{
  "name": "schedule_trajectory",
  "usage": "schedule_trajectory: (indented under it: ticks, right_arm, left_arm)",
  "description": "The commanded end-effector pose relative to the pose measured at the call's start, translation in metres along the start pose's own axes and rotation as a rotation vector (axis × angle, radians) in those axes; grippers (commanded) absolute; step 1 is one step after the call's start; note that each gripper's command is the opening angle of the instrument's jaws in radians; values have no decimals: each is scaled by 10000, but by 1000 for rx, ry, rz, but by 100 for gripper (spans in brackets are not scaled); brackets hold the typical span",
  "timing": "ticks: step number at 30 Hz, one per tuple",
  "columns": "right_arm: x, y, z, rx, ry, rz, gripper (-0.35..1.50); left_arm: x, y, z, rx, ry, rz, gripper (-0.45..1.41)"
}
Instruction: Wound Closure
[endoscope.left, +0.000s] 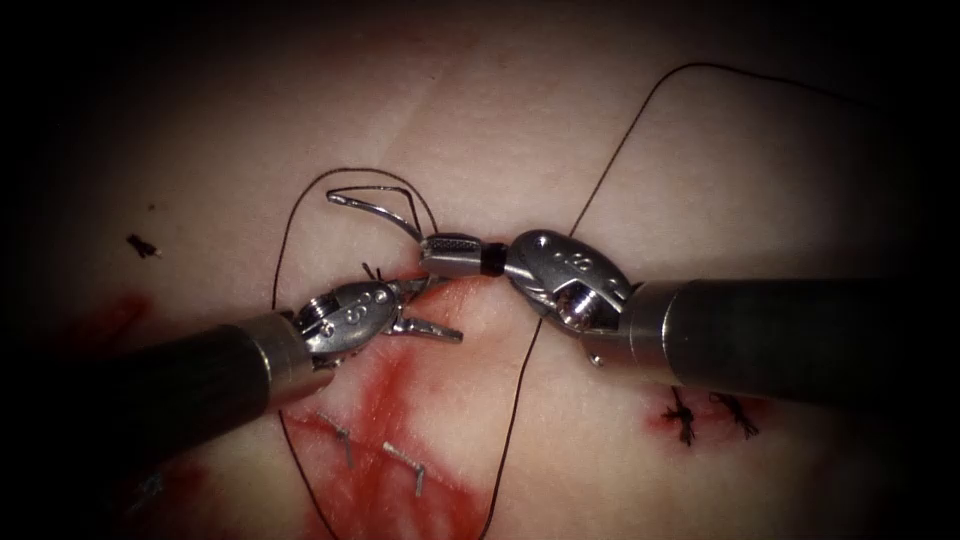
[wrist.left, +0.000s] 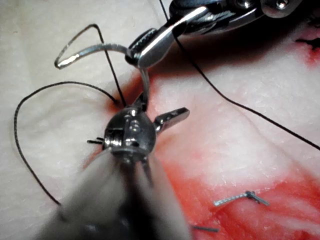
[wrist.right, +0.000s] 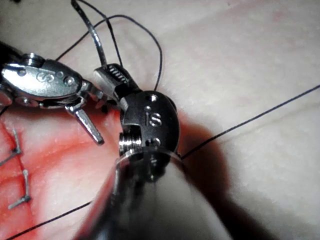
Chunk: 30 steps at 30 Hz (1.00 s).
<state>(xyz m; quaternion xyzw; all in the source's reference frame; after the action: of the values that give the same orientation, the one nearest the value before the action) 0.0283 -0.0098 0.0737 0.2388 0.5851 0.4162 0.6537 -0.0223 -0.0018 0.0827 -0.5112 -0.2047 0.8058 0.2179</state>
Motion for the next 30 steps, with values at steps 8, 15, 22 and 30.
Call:
schedule_trajectory:
  ticks: [8, 15, 22, 30]
  right_arm:
    - [-11, 9, -6, 57, 4, 38, -35]
    - [-19, 17, -8, 200, 55, 128, -35]
    - [-33, 29, -5, 295, 79, 199, -35]
    - [-32, 29, -6, 301, 89, 203, -35]
  left_arm:
    - [4, -6, -2, -36, 23, -60, 59]
    - [5, -10, -4, -59, 52, -118, 56]
    - [0, -6, -3, -194, 87, -160, 37]
    - [-8, -3, -2, -236, 78, -165, 21]
